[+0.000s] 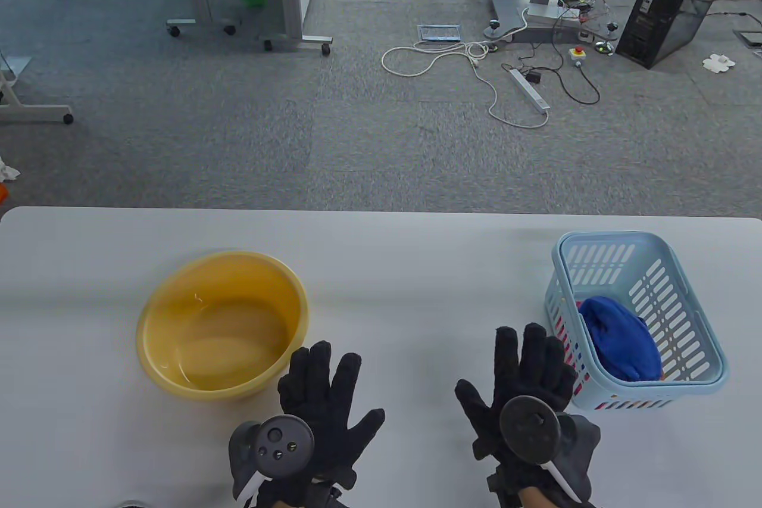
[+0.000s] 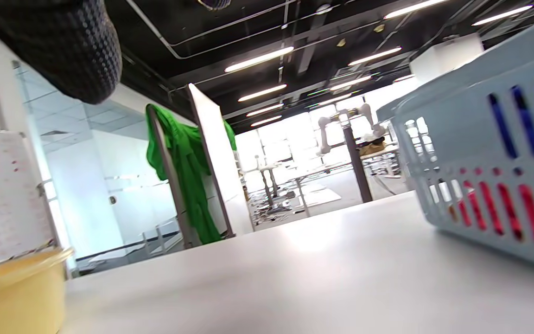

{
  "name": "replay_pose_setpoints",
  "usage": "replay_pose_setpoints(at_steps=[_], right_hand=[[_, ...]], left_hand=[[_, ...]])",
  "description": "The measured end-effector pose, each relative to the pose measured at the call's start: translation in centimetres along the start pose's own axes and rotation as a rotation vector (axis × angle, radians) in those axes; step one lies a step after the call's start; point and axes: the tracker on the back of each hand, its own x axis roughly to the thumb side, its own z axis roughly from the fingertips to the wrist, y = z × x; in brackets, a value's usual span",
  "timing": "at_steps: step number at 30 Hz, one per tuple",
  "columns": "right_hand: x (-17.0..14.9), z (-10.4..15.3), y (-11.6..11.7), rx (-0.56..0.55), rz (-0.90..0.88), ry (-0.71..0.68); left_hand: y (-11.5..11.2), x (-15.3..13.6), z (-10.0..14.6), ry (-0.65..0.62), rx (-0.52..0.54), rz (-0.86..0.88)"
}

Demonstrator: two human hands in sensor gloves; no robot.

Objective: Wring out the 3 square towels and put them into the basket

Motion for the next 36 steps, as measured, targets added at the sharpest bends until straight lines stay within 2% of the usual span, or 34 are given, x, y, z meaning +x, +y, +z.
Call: replay_pose_setpoints(at_steps=[8, 15, 17, 26, 32, 36], right_hand=[[2.3, 1.2, 3.5, 0.075, -0.028, -0.043], [1.6, 0.8, 4.7, 0.135, -0.179, 0.023], [1.5, 0.7, 5.1, 0.164, -0.168, 0.023], [1.0, 1.5, 6.1, 0.196, -0.088, 0.025], [0.7, 1.4, 5.6, 0.188, -0.11, 0.047], [0.6, 1.4, 5.6, 0.185, -0.116, 0.054]], left_hand=[[-0.4, -0.2, 0.0, 0.008, -0.025, -0.012], [-0.7, -0.2, 0.0, 0.006, -0.033, -0.047], [-0.9, -0.4, -0.1, 0.014, -0.041, -0.046], [-1.6, -0.5, -0.2, 0.017, -0.066, -0.07], [-1.7, -0.5, -0.3, -0.01, -0.045, -0.056], [-2.0, -0.7, -0.4, 0.027, -0.105, -0.067]])
